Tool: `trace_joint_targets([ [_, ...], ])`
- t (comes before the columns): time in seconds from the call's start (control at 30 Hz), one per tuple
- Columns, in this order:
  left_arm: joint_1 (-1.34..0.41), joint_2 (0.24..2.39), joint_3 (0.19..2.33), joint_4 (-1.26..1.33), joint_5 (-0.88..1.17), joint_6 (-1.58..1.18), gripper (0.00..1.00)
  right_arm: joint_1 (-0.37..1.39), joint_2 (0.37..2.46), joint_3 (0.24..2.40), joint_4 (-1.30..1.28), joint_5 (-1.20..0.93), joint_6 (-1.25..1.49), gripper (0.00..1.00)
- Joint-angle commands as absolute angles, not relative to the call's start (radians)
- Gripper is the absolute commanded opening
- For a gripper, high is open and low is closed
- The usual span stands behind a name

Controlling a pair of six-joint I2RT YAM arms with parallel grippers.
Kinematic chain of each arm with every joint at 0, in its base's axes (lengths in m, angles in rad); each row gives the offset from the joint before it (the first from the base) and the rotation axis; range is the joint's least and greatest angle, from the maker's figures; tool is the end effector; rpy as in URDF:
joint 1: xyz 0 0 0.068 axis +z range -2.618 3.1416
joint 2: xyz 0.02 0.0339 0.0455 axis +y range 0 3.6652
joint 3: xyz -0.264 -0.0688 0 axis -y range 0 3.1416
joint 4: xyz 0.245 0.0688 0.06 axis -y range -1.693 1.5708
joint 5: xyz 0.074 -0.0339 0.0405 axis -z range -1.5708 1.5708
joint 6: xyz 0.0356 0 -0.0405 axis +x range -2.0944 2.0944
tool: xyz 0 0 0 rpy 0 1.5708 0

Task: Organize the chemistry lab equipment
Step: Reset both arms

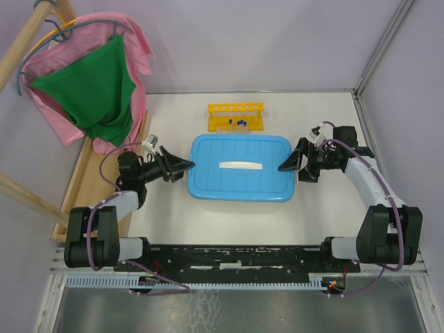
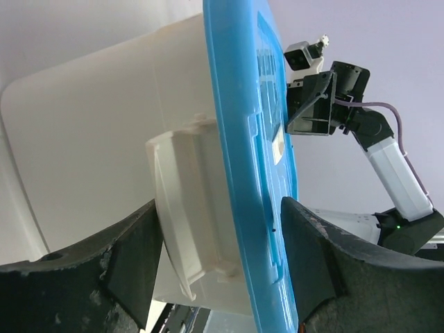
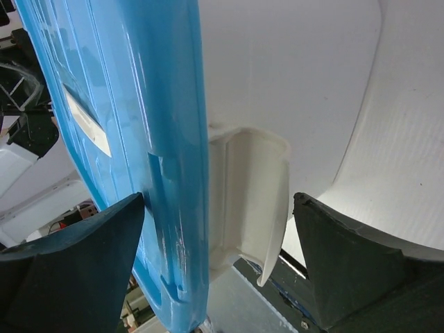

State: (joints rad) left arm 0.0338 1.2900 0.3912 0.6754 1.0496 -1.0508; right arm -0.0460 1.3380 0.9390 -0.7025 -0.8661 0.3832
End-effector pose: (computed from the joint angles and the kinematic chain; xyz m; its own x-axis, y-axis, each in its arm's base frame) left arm 0.2367 -0.0229 0.1925 -0.8289 -0.4604 -0.3178 0.2194 0.2550 -0.9417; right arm 0.2530 0.0155 0.2439 -0.9439 0.2859 -0.1654 0.0415 0.5995 0.7993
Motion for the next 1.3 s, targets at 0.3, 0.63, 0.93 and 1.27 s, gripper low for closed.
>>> trace_joint_targets([
  [0.3,-0.054,1.357,0.474,0.716,1.050,-1.074,0.63,-0.040,1.328,0.948,-0.654,-0.880,0.402,0.83],
  [0.63,-0.102,1.270,0.748,-0.056,0.951,-0.624,0.58,-0.006,1.296,1.066,-0.836,-0.792,0.344,0.64],
  [0.93,-0.209,1.306,0.919,-0.354,0.768,-0.485,0.53,0.109,1.317,1.210,-0.990,-0.556,0.313,0.59],
  [1.27,-0.367,1.420,1.173,-0.676,0.461,-0.386,0.41,0.215,1.353,1.264,-1.059,-0.332,0.306,0.57],
])
